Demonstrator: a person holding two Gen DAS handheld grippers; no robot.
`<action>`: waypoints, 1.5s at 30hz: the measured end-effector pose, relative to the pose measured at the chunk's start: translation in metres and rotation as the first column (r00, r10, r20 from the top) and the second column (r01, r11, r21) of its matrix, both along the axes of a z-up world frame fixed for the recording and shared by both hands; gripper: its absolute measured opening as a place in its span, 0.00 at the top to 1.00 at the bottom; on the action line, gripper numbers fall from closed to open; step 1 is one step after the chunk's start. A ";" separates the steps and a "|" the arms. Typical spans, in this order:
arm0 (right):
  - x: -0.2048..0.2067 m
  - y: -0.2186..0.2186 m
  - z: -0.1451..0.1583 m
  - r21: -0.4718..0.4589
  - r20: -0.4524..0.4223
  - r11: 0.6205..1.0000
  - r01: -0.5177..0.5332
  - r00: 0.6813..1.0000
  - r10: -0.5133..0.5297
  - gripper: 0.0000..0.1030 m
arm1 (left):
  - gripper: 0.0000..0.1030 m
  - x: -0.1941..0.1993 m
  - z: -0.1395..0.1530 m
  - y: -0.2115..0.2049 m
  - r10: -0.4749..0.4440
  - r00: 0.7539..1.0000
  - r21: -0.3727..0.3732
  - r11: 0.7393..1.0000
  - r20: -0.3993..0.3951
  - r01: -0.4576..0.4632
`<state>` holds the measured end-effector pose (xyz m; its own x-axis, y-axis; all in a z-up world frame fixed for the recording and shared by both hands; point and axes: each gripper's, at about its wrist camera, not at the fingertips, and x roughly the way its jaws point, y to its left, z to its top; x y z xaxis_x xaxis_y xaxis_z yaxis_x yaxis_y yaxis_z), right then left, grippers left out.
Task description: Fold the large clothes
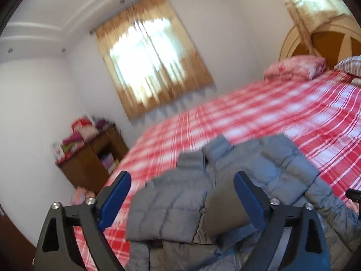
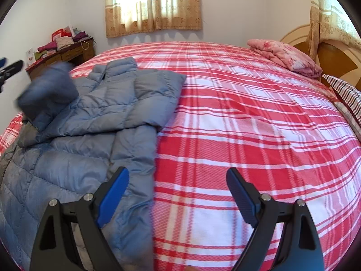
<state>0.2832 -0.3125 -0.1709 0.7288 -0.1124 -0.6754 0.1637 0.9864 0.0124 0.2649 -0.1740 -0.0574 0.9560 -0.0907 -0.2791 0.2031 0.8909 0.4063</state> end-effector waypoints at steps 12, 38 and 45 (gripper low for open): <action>0.049 0.044 0.044 0.138 0.018 0.982 -0.131 0.991 0.130 0.04 | 0.06 0.071 -0.067 0.159 0.397 0.890 0.048 0.917 -0.227 -0.397; 0.105 0.085 0.006 0.124 -0.108 0.986 -0.108 0.987 0.121 0.91 | 0.06 0.096 -0.153 0.232 0.543 0.735 0.058 0.818 -0.406 -0.572; 0.095 0.066 0.019 0.042 -0.113 0.999 -0.033 0.993 0.037 0.69 | 0.06 0.093 -0.096 0.239 0.467 0.777 -0.065 0.839 -0.421 -0.540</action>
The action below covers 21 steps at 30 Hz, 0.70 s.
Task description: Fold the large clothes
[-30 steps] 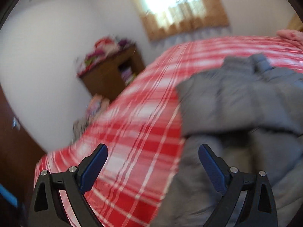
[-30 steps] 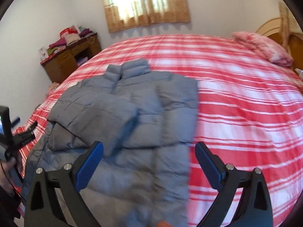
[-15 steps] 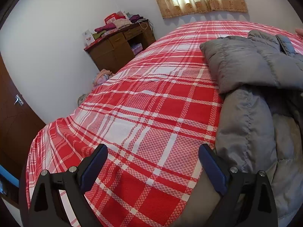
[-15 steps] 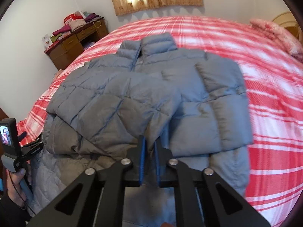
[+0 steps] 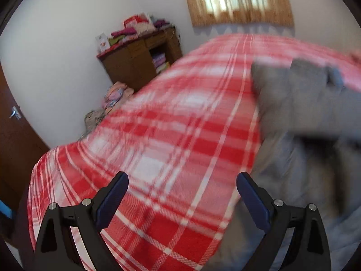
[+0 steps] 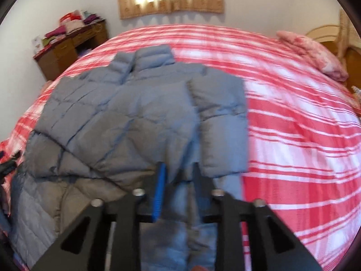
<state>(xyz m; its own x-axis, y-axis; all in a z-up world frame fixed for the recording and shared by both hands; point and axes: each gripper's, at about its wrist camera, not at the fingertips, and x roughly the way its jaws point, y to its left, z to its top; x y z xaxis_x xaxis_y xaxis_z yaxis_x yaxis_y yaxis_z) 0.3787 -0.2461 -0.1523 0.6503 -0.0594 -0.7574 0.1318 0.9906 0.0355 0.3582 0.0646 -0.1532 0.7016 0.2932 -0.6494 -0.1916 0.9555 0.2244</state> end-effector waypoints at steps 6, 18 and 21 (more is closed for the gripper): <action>0.009 0.009 0.036 0.079 0.118 0.997 -0.007 0.993 -0.003 0.69 | 0.06 0.033 0.055 -0.039 -0.130 0.988 -0.132 0.981 0.081 0.140; 0.074 0.048 -0.042 0.053 0.053 0.997 -0.055 0.997 0.052 0.72 | 0.06 0.109 -0.056 -0.118 -0.200 0.974 -0.177 0.968 -0.106 0.179; 0.070 0.051 -0.051 0.023 0.064 0.998 -0.065 0.996 0.063 0.72 | 0.06 0.107 -0.056 -0.120 -0.192 0.977 -0.169 0.970 -0.095 0.174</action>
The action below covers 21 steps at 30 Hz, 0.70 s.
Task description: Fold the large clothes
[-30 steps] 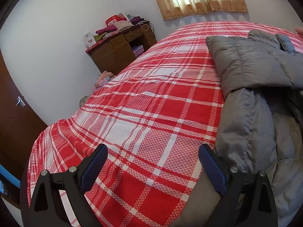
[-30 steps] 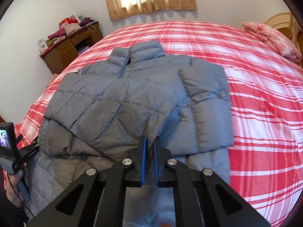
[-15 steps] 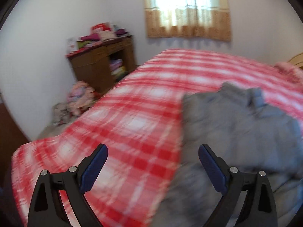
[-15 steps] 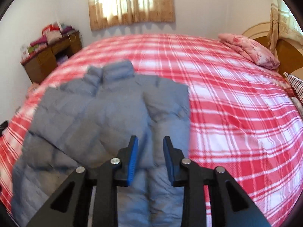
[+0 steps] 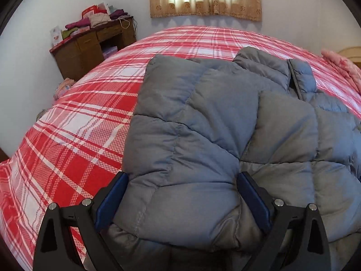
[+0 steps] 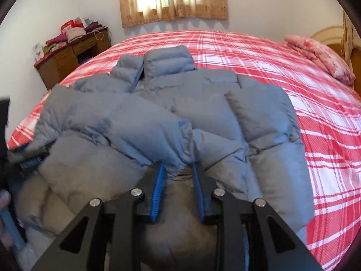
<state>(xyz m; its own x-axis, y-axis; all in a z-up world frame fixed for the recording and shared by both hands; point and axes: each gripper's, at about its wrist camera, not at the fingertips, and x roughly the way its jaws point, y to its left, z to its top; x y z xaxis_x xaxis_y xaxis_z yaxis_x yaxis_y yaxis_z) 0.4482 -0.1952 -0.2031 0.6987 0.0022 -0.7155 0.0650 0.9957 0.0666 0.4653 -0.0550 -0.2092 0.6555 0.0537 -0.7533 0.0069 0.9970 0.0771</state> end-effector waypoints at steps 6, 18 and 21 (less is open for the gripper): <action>-0.002 0.002 -0.004 -0.022 -0.004 1.000 0.006 1.000 -0.006 0.72 | 0.04 0.003 -0.005 -0.007 0.004 1.000 0.043 0.999 -0.005 -0.004; -0.006 -0.002 0.010 -0.002 0.006 1.000 -0.010 1.000 0.010 0.71 | 0.03 -0.008 0.035 0.008 0.039 0.999 0.053 0.998 0.020 -0.040; -0.015 -0.012 0.035 0.014 0.086 1.000 0.023 0.996 -0.024 0.63 | 0.03 -0.013 0.076 0.015 0.029 0.992 0.029 0.999 0.123 -0.033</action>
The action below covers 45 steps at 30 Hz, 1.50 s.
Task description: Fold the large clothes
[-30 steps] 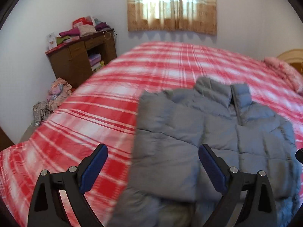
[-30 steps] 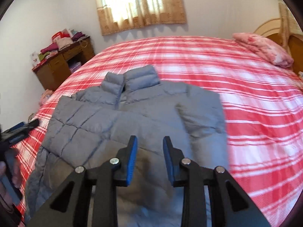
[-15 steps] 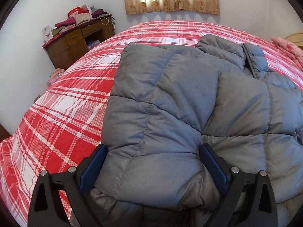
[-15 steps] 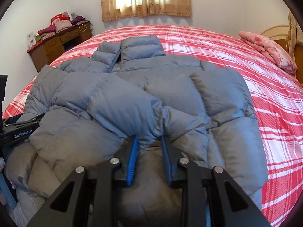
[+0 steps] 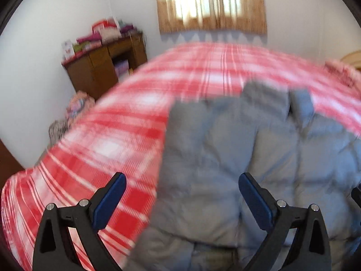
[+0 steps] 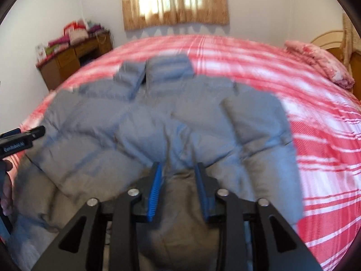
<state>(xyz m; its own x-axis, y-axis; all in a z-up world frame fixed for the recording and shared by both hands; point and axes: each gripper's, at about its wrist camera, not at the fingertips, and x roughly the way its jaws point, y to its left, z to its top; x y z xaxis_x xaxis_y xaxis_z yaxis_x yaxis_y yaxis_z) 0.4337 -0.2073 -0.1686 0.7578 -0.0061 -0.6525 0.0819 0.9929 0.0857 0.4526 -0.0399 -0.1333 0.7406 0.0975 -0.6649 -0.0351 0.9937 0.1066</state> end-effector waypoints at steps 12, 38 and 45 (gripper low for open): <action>0.069 -0.071 -0.021 0.034 -0.096 0.964 0.265 0.961 -0.261 0.45 | 0.03 0.096 -0.052 -0.003 0.132 0.980 0.040 0.991 -0.146 -0.128; 0.069 -0.071 -0.007 0.029 -0.196 0.992 0.119 0.974 -0.111 0.17 | 0.01 0.099 0.000 -0.001 0.036 0.989 -0.060 0.997 -0.142 -0.045; 0.130 -0.094 0.047 0.072 -0.176 0.985 0.154 0.974 -0.140 0.00 | 0.01 0.176 0.033 -0.037 0.010 0.994 -0.047 0.999 -0.107 -0.015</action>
